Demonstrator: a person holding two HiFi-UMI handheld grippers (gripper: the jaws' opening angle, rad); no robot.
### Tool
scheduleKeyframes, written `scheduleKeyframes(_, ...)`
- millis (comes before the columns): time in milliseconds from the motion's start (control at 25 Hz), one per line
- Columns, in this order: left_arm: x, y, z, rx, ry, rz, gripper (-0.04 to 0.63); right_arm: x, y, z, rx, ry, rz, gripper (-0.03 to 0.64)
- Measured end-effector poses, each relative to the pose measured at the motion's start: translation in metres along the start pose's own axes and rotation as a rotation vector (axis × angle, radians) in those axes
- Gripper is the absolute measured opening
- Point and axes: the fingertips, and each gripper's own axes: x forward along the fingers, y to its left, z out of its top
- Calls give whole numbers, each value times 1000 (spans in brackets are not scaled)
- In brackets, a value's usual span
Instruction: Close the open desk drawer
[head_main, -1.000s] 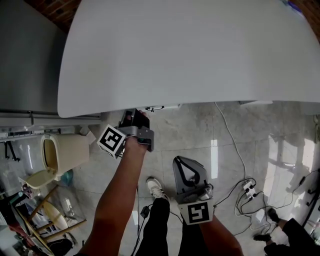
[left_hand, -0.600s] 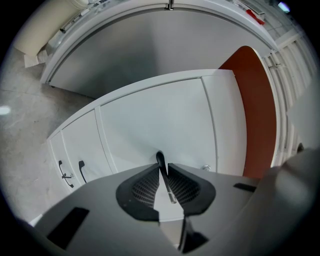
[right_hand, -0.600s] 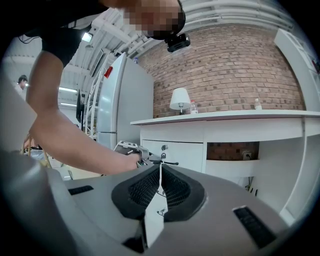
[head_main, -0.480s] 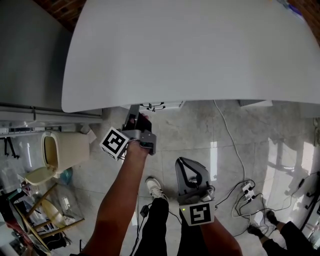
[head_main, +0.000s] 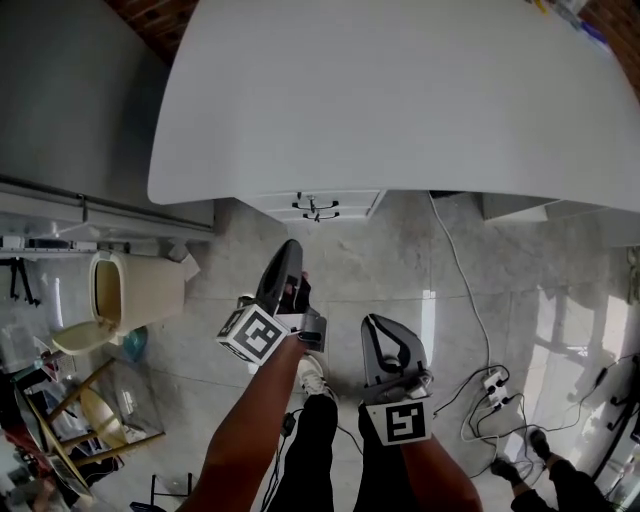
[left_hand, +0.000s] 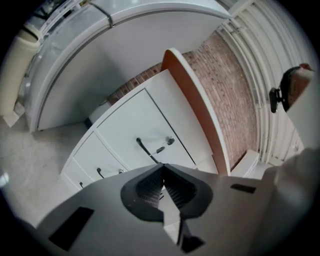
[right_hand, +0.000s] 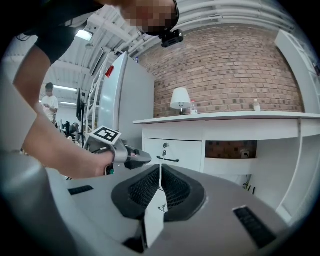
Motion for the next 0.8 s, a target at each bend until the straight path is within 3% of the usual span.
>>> scheduleKeyframes(360, -78, -65, 33, 505, 20, 30, 6, -12, 13, 39, -6, -48, 2, 29)
scheduleKeyframes(520, -104, -96, 57, 612, 14, 71, 6, -11, 12, 87, -23, -80, -3, 30)
scheduleKeyframes(640, -124, -131, 67, 650, 19, 58, 6, -19, 14, 132, -7, -122, -13, 29)
scheduleKeyframes(800, -152, -179, 83, 762, 40, 42, 6, -35, 22, 187, -20, -161, -10, 29)
